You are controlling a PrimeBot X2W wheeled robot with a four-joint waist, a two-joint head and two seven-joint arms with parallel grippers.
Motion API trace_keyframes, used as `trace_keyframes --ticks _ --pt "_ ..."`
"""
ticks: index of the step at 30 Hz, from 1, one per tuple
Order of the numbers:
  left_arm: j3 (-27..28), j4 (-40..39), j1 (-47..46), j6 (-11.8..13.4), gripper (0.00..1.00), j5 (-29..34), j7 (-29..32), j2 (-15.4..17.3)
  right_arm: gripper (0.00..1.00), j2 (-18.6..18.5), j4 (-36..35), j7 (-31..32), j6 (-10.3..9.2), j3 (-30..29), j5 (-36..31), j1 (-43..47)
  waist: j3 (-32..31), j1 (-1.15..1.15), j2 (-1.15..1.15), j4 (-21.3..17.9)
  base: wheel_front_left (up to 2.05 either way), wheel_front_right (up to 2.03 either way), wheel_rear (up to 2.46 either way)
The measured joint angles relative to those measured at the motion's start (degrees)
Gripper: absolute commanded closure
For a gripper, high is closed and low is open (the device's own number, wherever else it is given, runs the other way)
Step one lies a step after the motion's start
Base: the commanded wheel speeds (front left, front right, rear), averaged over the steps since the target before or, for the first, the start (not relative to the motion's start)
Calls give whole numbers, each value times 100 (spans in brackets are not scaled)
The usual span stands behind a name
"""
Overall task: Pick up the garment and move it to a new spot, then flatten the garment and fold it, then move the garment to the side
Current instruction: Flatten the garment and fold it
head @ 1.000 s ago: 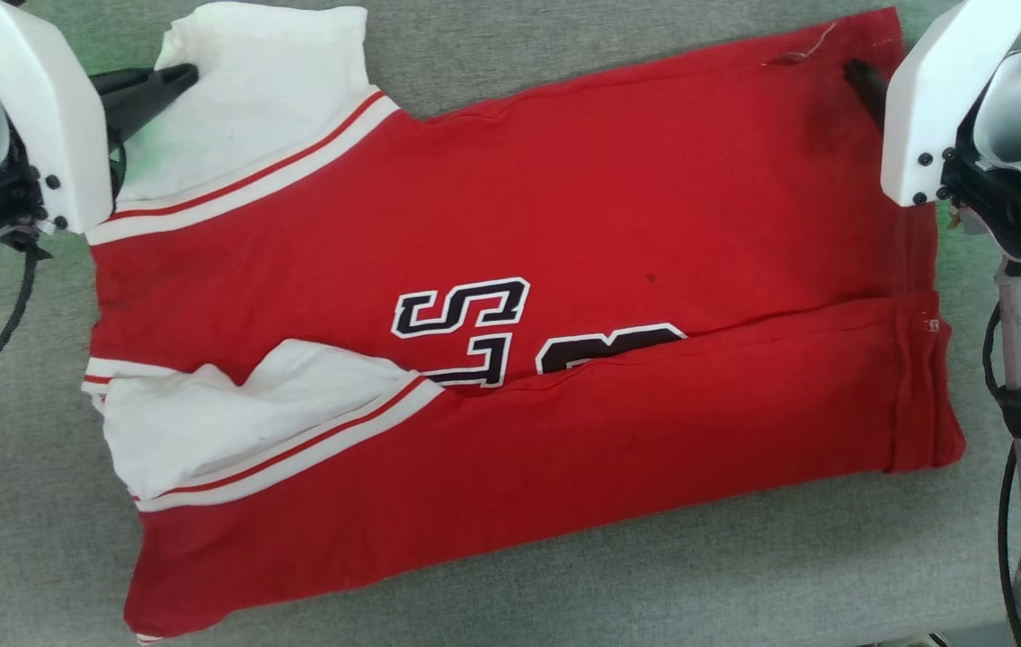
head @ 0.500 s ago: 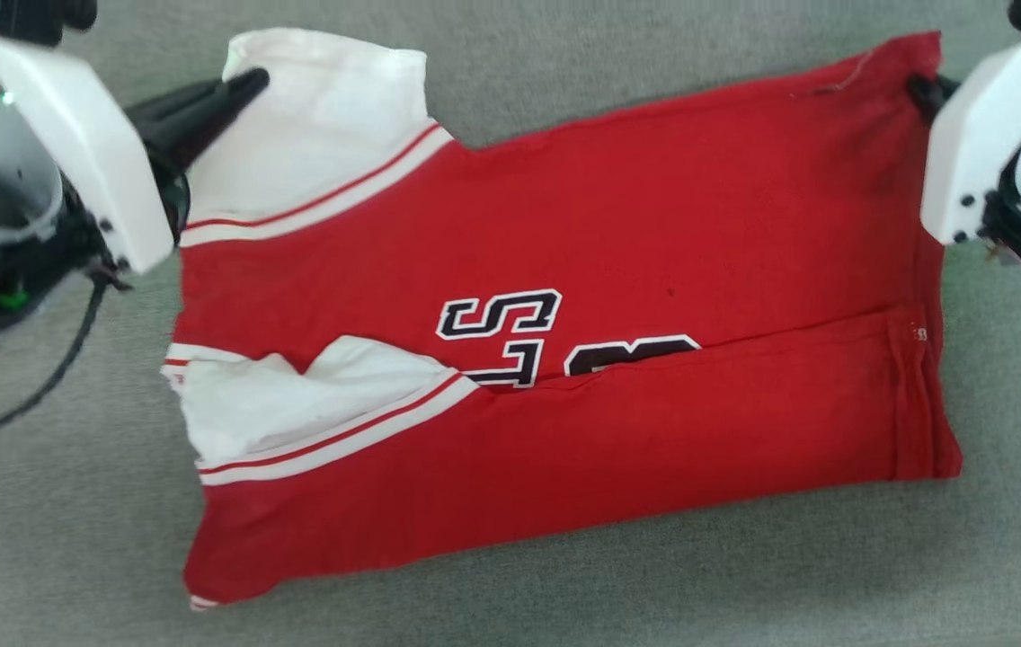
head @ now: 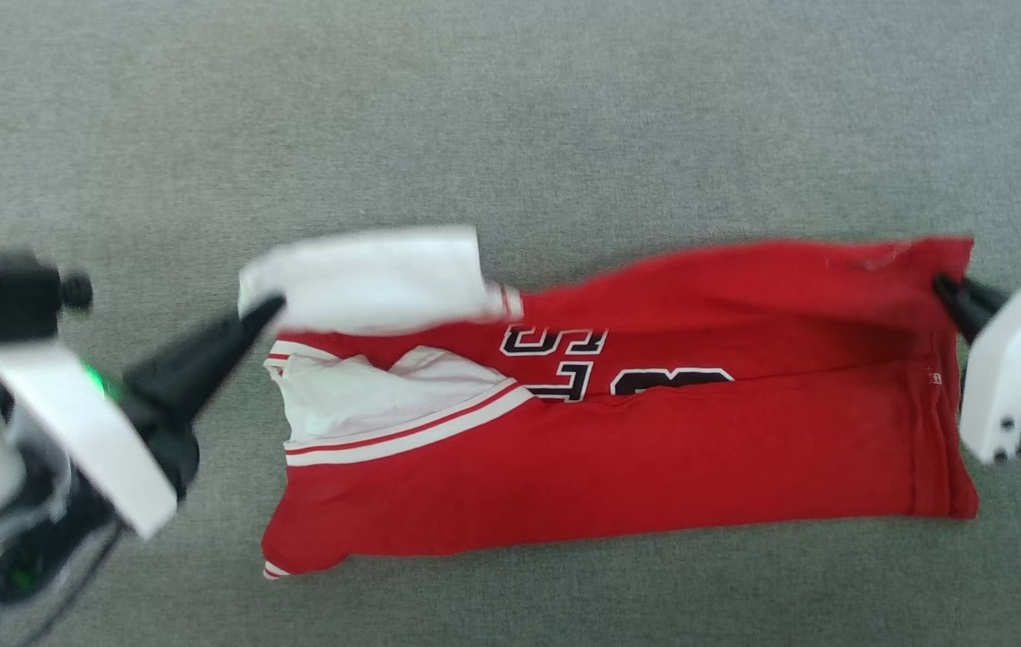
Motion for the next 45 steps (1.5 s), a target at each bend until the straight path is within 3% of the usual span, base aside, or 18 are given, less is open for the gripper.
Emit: trace_keyframes --ticks 4,7,10,16,22,23,24,26,29,34,42,45 --pt "107 -172 744 -1 100 25 -110 140 100 9 -411 -64 0 -189 -23 658 -68 0 0 52 0 0 0" --pt "703 -180 1367 -1 100 22 -119 -1 100 2 -650 -220 0 -361 -143 1166 -96 0 0 98 0 0 0" --pt "954 -103 2057 -1 100 376 -119 -240 100 160 -789 -339 0 -446 -143 1558 -103 0 0 108 0 0 0" --pt "1138 498 2702 -1 100 725 -119 -892 100 219 -342 -676 0 -379 -300 1692 -90 0 0 50 0 0 0" --pt "1121 906 2733 0 100 929 -119 -1129 100 238 63 -915 0 -253 -381 1549 -73 0 0 10 0 0 0" --pt "1134 945 2732 -1 100 964 -119 -1166 82 246 108 -957 0 -232 -381 1510 -73 0 0 5 0 0 0" --pt "1169 972 2733 -1 75 982 -118 -1190 56 252 135 -989 0 -223 -381 1484 -74 0 0 3 0 0 0" --pt "1322 977 2735 -1 51 1006 -119 -1232 1 250 160 -1012 0 -231 -380 1451 -90 0 0 6 0 0 0" --pt "1537 1077 2827 -1 0 1312 -119 -1255 0 326 181 -879 0 -386 -333 1452 -135 0 0 23 0 0 0" --pt "2205 1157 3112 -1 0 1800 -119 -1631 0 349 202 -503 0 -713 -293 1465 -205 0 0 191 0 0 0" --pt "3354 1322 3683 -1 0 2966 -120 -2557 0 472 637 -114 0 -1146 -64 1571 -324 0 0 668 0 0 0" --pt "3913 1337 3792 0 0 3865 -120 -2893 0 469 821 -109 0 -1279 -64 1553 -368 0 0 835 0 0 0"
